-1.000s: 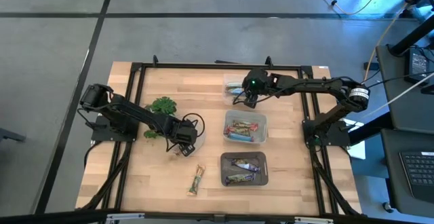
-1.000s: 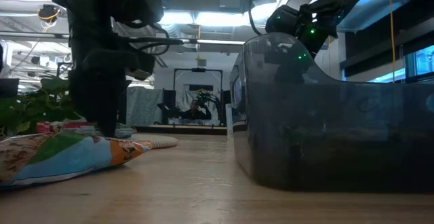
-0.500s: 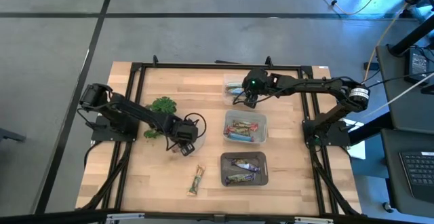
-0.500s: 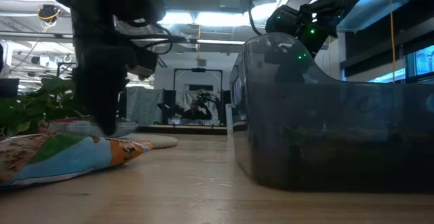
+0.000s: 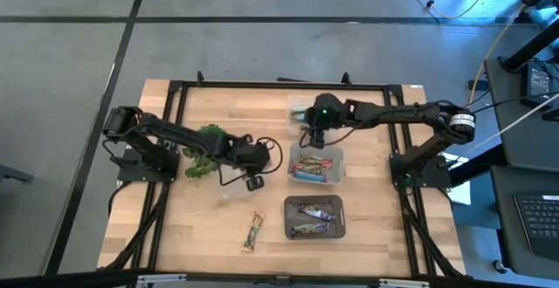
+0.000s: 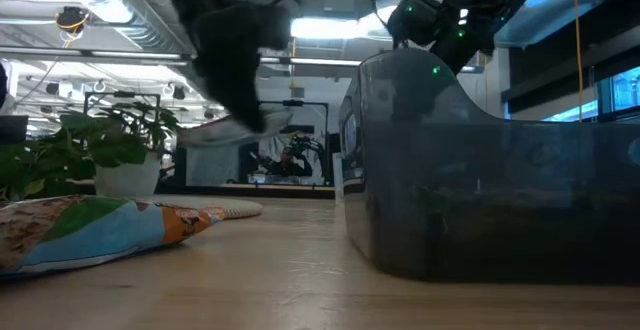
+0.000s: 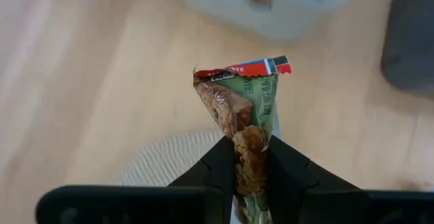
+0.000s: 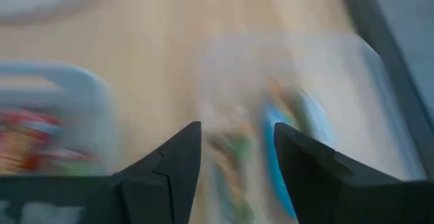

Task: Pick and place Granola Bars by type
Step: Put the red granola bar into the gray bin

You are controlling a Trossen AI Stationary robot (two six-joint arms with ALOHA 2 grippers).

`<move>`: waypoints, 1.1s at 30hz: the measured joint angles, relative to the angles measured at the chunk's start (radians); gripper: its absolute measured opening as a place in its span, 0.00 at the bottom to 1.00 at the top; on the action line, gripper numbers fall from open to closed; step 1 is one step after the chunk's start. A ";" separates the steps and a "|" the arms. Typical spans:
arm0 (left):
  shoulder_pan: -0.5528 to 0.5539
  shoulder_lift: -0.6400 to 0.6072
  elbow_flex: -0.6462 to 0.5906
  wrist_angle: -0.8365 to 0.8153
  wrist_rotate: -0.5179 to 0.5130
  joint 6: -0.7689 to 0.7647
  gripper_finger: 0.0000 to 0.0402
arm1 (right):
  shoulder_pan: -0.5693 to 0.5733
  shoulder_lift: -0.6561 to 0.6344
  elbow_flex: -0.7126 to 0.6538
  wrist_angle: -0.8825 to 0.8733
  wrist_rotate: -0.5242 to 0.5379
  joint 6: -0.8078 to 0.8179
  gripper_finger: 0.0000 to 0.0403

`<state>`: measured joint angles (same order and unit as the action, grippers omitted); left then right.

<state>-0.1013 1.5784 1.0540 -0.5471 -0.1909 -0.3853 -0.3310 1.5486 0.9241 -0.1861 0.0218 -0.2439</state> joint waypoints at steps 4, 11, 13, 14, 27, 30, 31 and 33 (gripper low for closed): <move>0.024 0.000 0.008 0.088 -0.010 0.120 0.14 | 0.043 0.000 0.000 0.097 -0.144 -0.002 0.47; 0.057 0.000 0.009 0.204 -0.011 0.246 0.13 | 0.109 0.000 0.000 0.217 -0.208 -0.024 0.47; 0.062 0.000 0.009 0.226 -0.024 0.267 0.13 | 0.126 0.000 0.000 0.227 -0.208 -0.024 0.47; 0.065 0.000 0.009 0.238 -0.032 0.278 0.13 | 0.134 0.000 0.000 0.229 -0.209 -0.025 0.47; 0.066 0.000 0.009 0.320 -0.038 0.400 0.13 | 0.199 0.000 0.000 0.281 -0.329 -0.021 0.47; 0.066 0.000 0.009 0.329 -0.065 0.400 0.13 | 0.205 -0.001 0.000 0.296 -0.325 -0.022 0.47; 0.066 0.000 0.009 0.333 -0.077 0.400 0.13 | 0.205 -0.001 0.000 0.299 -0.324 -0.021 0.47; 0.066 0.000 0.009 0.339 -0.095 0.399 0.12 | 0.206 -0.001 0.000 0.299 -0.321 -0.020 0.47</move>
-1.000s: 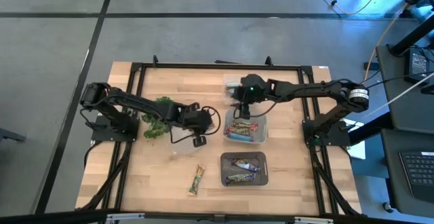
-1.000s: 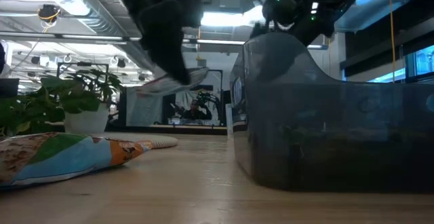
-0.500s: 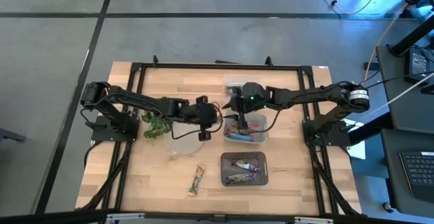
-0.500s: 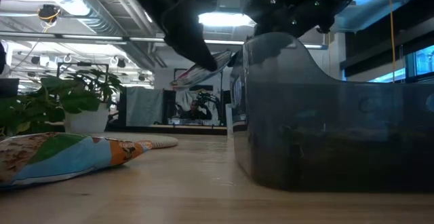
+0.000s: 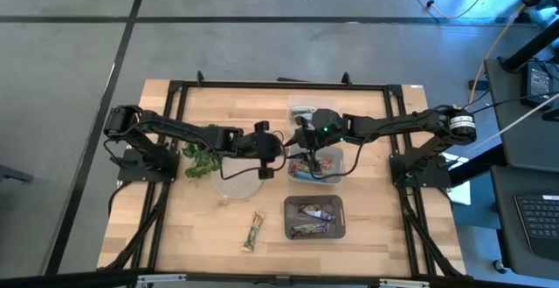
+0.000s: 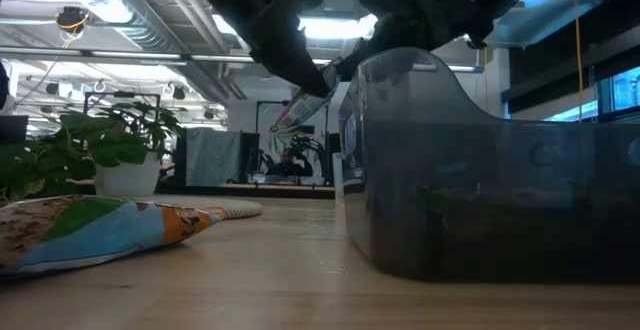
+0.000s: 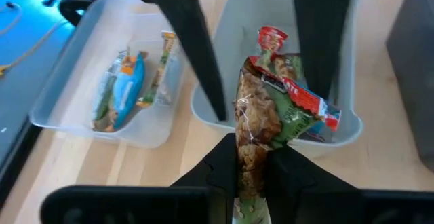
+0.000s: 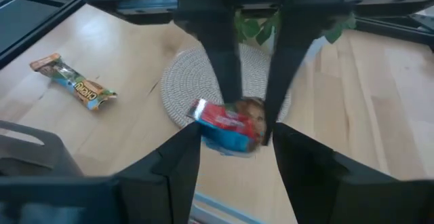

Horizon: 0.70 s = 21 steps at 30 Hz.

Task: Pick and place Granola Bars by type
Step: Put the red granola bar into the gray bin

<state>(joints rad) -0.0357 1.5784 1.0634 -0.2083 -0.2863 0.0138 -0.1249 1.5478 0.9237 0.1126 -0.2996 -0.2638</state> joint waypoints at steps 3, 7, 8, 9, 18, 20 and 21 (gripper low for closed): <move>0.001 0.000 0.000 0.004 -0.015 -0.011 0.11 | 0.002 0.000 0.000 -0.001 0.002 0.004 0.47; 0.000 0.000 0.000 0.013 -0.026 -0.027 0.11 | 0.004 0.000 0.000 0.003 0.004 0.021 0.47; 0.000 0.000 0.000 0.018 -0.026 -0.027 0.11 | 0.004 0.000 0.000 0.005 0.007 0.022 0.47; 0.000 0.000 0.000 0.025 -0.028 -0.029 0.11 | 0.004 0.000 0.000 0.008 0.015 0.024 0.47; 0.001 0.000 0.000 0.044 -0.036 -0.038 0.12 | 0.005 0.000 0.000 0.024 0.091 0.055 0.47; 0.001 0.000 0.000 0.044 -0.035 -0.038 0.13 | 0.005 0.000 0.000 0.024 0.092 0.055 0.45; 0.001 0.000 0.000 0.044 -0.034 -0.038 0.13 | 0.005 0.000 0.000 0.025 0.093 0.055 0.44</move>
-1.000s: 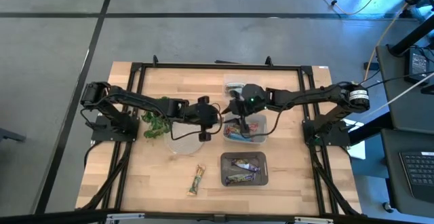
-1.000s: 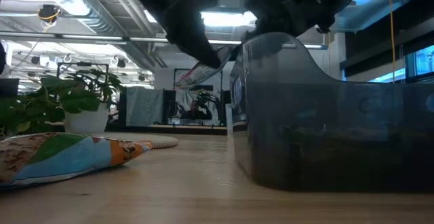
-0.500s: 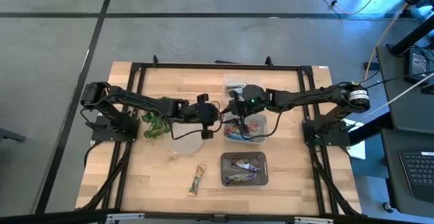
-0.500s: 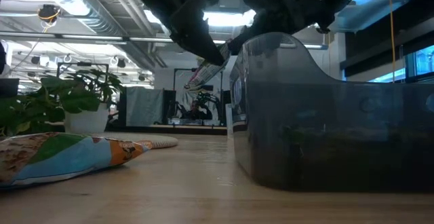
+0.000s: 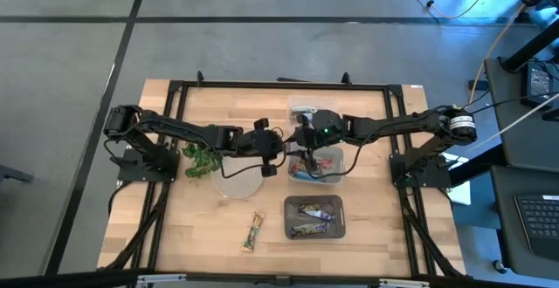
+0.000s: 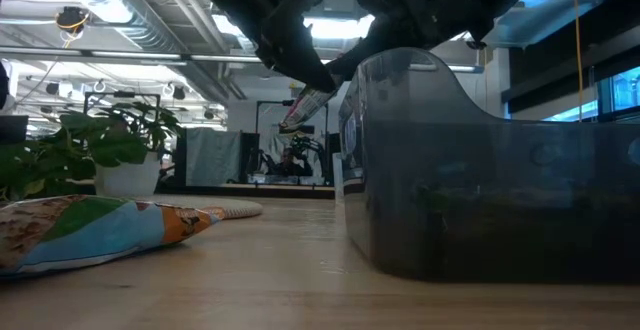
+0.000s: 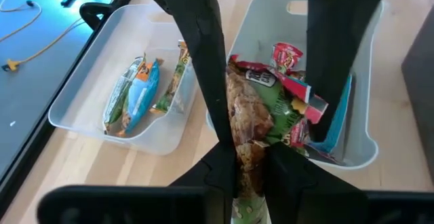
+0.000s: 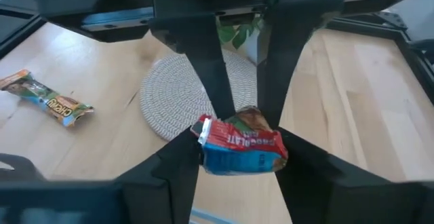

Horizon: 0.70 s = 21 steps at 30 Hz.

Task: Pick and place Granola Bars by type
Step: Put the red granola bar into the gray bin

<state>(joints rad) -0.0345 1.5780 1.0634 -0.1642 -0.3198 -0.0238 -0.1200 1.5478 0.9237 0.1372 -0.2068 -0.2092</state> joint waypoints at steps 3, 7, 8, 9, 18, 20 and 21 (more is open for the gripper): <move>0.000 0.000 0.000 0.000 0.003 0.001 0.14 | 0.000 0.000 0.000 0.001 0.003 0.000 0.38; -0.001 0.000 0.000 0.001 0.004 0.001 0.14 | -0.001 0.000 0.000 0.001 0.006 -0.004 0.29; -0.001 0.000 0.000 0.000 0.002 0.001 0.14 | -0.001 0.000 0.000 0.002 0.008 -0.004 0.27; -0.001 0.000 0.000 0.000 0.001 0.001 0.15 | -0.001 0.000 0.000 0.002 0.008 -0.004 0.26; -0.004 0.000 0.000 -0.053 0.001 0.003 0.28 | -0.001 0.000 0.000 -0.023 0.008 -0.004 0.23; -0.003 0.000 0.000 -0.082 0.002 -0.007 0.31 | -0.001 -0.012 0.000 -0.056 0.008 -0.006 0.23; -0.003 0.000 0.000 -0.098 0.002 -0.014 0.32 | -0.001 -0.021 0.000 -0.069 0.012 -0.006 0.23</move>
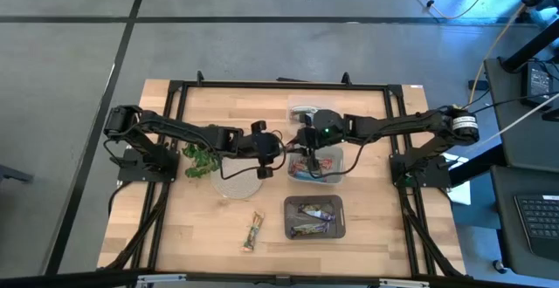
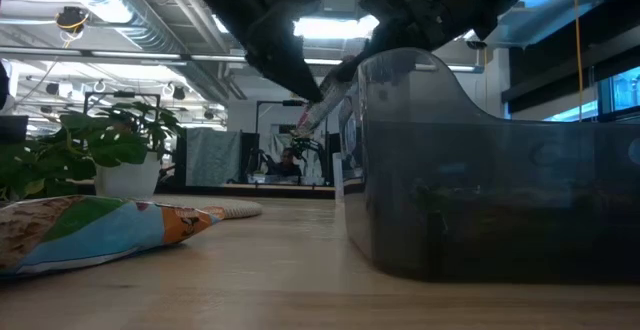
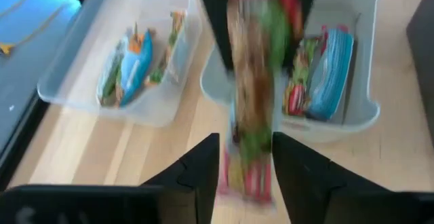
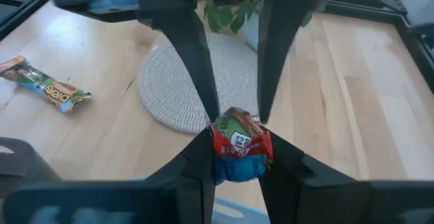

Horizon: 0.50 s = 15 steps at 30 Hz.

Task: Pick and place Granola Bars by type
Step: Put the red granola bar into the gray bin

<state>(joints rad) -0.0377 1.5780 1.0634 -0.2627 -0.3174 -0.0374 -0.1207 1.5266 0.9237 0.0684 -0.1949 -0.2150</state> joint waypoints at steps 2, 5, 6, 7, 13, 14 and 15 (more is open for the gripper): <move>0.000 0.000 0.000 -0.040 0.001 -0.005 0.34 | 0.000 -0.029 0.000 -0.036 0.032 -0.001 0.23; 0.000 0.000 0.000 -0.092 0.001 -0.033 0.35 | 0.004 -0.090 0.000 -0.117 0.072 0.001 0.23; 0.000 0.000 0.000 -0.104 0.001 -0.045 0.36 | 0.004 -0.113 0.000 -0.149 0.075 0.004 0.23; 0.000 0.000 0.000 -0.115 0.002 -0.055 0.36 | 0.005 -0.137 0.000 -0.180 0.072 0.011 0.23; 0.000 0.000 0.000 -0.138 0.078 -0.068 0.36 | 0.039 -0.253 0.001 -0.329 0.064 0.091 0.23; 0.000 0.000 0.000 -0.138 0.099 -0.079 0.35 | 0.048 -0.264 0.001 -0.356 0.064 0.107 0.23; 0.000 0.000 0.000 -0.138 0.117 -0.091 0.35 | 0.058 -0.272 0.000 -0.374 0.064 0.119 0.23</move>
<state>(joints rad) -0.0376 1.5776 1.0634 -0.4008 -0.2007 -0.1285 -0.0631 1.2547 0.9238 -0.3052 -0.1310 -0.0964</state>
